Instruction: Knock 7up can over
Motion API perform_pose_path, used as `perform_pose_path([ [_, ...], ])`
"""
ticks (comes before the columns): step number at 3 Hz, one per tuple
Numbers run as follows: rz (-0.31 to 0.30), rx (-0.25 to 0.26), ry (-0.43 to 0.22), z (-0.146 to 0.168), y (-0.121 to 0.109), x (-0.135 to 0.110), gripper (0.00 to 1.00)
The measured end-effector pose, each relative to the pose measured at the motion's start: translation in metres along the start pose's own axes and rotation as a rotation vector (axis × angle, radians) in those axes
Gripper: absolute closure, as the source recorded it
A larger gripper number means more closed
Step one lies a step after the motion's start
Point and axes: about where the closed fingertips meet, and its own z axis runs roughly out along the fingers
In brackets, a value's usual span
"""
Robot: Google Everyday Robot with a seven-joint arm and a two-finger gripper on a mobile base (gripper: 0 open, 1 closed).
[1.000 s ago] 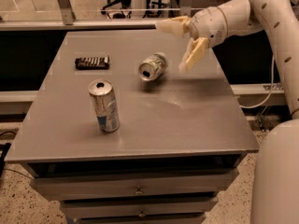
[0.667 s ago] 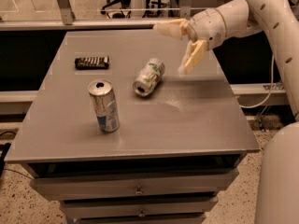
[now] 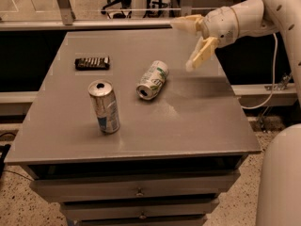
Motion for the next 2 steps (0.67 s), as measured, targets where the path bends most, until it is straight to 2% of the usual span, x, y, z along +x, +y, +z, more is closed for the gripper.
perform_pose_path([
  [1,0.007,0.056,0.026,-0.019,-0.0115,0.0104,0.0],
  [2,0.004,0.064,0.022,-0.0174,-0.0152,0.0087,0.0],
])
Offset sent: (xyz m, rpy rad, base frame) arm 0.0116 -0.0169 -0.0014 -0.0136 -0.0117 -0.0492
